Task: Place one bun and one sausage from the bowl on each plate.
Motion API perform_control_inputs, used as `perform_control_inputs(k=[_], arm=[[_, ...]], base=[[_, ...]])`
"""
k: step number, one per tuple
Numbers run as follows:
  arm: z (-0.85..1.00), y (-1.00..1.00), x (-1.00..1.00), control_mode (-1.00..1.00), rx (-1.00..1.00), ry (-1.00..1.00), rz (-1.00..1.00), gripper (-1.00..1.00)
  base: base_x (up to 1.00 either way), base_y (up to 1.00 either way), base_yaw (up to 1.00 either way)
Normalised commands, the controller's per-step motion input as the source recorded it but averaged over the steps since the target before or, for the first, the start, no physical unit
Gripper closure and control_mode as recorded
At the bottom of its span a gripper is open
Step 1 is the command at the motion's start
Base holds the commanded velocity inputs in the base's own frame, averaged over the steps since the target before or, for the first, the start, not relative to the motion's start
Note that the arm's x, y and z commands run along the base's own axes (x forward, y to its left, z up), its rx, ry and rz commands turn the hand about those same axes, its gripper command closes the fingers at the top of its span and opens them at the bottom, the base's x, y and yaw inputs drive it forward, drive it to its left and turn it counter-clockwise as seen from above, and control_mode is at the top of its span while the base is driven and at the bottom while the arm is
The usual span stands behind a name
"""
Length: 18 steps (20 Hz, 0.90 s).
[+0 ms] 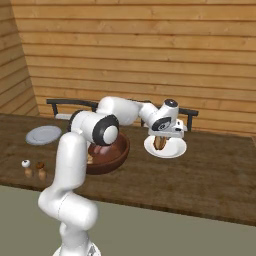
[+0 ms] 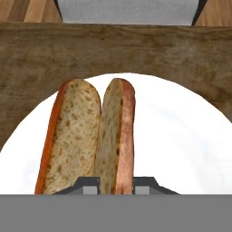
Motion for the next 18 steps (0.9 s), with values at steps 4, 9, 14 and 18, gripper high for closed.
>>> perform_control_inputs(k=[4, 9, 14, 18], arm=[[0.0, 0.0, 0.0, -1.0, 0.0, 0.0, 0.0, -1.0], [0.0, 0.0, 0.0, -1.0, 0.0, 0.0, 0.0, -1.0], [0.41, 0.17, -0.6, -1.0, -0.01, 0.0, -0.11, -1.0], [0.57, 0.72, -0.34, -1.0, 0.0, 0.0, -0.05, -1.0]], base=[[0.0, 0.0, 0.0], [0.0, 0.0, 0.0], [0.0, 0.0, 0.0], [0.0, 0.0, 0.0]])
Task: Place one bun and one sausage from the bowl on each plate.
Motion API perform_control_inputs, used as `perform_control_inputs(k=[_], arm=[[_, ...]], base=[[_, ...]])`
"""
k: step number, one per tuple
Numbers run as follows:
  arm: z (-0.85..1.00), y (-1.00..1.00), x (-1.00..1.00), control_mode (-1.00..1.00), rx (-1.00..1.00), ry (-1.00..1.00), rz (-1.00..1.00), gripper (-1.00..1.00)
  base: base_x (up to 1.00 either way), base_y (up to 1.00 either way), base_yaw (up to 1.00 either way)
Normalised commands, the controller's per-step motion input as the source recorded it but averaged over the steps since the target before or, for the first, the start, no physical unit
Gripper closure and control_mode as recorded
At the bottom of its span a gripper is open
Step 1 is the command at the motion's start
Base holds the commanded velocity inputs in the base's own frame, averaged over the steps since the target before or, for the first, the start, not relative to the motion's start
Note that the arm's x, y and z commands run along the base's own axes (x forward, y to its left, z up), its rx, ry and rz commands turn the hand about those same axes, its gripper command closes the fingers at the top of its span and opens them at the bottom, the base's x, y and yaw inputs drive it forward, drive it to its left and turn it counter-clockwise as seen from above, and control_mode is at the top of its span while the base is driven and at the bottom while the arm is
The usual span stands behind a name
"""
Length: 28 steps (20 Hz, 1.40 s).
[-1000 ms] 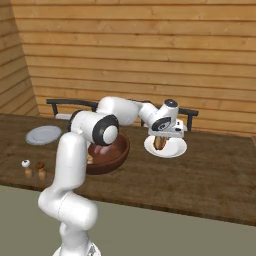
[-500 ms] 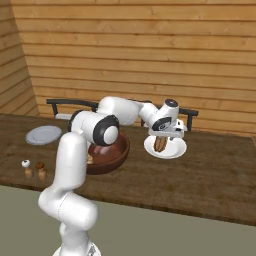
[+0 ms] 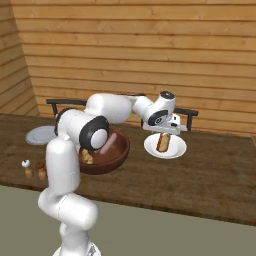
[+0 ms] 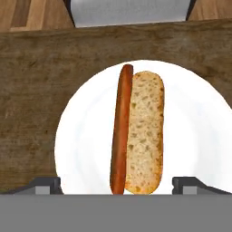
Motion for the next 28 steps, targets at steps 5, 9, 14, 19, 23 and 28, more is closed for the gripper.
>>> perform_control_inputs(k=[5, 9, 14, 19, 23, 28], arm=[[0.13, 0.99, -0.04, -1.0, 0.0, 0.01, -0.03, -1.0], [0.06, 0.91, -0.07, -1.0, -0.01, -0.03, -0.2, -1.0], [0.01, 1.0, 0.0, -1.0, -0.09, 0.0, -0.22, -1.0], [-0.05, 0.96, 0.0, -1.0, -0.03, 0.08, -0.14, -1.0], [0.0, 0.51, -0.2, -1.0, 0.0, 0.16, -0.11, -1.0], [-0.18, 0.26, -0.07, -1.0, 0.0, 0.14, -0.06, -1.0]], base=[[0.0, 0.0, 0.0], [0.0, 0.0, 0.0], [0.0, 0.0, 0.0], [0.0, 0.0, 0.0], [0.0, 0.0, 0.0], [0.0, 0.0, 0.0]])
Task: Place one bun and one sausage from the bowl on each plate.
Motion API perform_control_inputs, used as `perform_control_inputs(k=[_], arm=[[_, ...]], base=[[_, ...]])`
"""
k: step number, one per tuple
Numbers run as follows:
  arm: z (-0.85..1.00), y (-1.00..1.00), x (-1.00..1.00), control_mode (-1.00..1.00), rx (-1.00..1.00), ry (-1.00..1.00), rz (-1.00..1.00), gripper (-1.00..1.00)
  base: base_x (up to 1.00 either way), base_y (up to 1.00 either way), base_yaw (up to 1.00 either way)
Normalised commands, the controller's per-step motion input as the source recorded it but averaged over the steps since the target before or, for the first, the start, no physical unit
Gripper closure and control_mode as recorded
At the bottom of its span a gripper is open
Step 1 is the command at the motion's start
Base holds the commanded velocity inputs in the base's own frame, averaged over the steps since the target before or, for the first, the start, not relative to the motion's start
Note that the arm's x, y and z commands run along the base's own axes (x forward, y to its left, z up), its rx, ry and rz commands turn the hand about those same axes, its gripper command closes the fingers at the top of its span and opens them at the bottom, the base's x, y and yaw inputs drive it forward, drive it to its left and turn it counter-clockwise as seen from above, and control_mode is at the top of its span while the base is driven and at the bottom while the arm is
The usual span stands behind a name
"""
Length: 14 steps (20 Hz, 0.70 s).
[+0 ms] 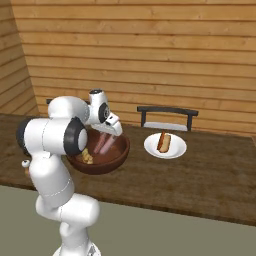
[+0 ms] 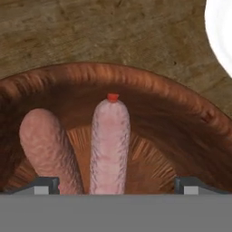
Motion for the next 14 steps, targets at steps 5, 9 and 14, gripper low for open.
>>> perform_control_inputs(k=[5, 9, 14], arm=[[-0.45, 0.03, 0.06, -1.0, 0.01, 0.0, 0.0, -1.0], [-0.3, 0.0, -0.2, -1.0, 0.01, 0.0, 0.0, -1.0], [-0.15, -0.06, -0.36, -1.0, 0.0, 0.0, -0.01, -1.0]], base=[[0.0, 0.0, 0.0], [0.0, 0.0, 0.0], [0.0, 0.0, 0.0]])
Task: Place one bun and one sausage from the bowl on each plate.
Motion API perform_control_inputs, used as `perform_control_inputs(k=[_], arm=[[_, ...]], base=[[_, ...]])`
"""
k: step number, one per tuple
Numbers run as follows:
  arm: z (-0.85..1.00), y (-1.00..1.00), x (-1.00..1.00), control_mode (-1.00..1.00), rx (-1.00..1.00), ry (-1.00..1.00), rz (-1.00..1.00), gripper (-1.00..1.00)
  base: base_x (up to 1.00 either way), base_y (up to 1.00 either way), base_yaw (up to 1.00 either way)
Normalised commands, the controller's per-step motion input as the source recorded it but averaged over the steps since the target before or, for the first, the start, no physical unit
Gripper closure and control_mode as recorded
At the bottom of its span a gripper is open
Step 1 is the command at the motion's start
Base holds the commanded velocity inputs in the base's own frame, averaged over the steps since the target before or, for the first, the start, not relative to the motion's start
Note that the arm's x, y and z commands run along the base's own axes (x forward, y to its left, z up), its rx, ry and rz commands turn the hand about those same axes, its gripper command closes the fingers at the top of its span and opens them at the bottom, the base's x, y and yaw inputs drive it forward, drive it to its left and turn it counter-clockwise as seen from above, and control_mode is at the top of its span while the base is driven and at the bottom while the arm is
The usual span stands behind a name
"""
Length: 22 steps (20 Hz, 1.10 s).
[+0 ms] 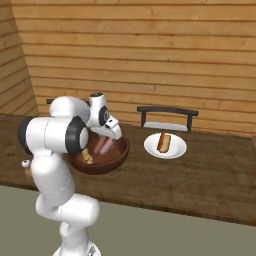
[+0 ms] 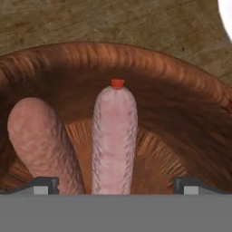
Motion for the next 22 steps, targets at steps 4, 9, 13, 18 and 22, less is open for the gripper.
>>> perform_control_inputs(k=[4, 9, 13, 18, 22], arm=[[-0.07, -0.11, -0.51, -1.0, 0.0, 0.0, -0.03, -1.0], [-0.18, -0.01, -0.02, -1.0, 0.0, 0.0, -0.01, -1.0], [-0.15, -0.14, 0.04, -1.0, 0.01, 0.0, 0.0, -1.0], [-0.11, -0.11, 0.04, -1.0, 0.0, 0.0, -0.01, -1.0], [-0.04, 0.0, 0.16, -1.0, 0.0, 0.0, -0.01, -1.0]], base=[[0.0, 0.0, 0.0], [0.0, 0.0, 0.0], [0.0, 0.0, 0.0], [0.0, 0.0, 0.0], [0.0, 0.0, 0.0]])
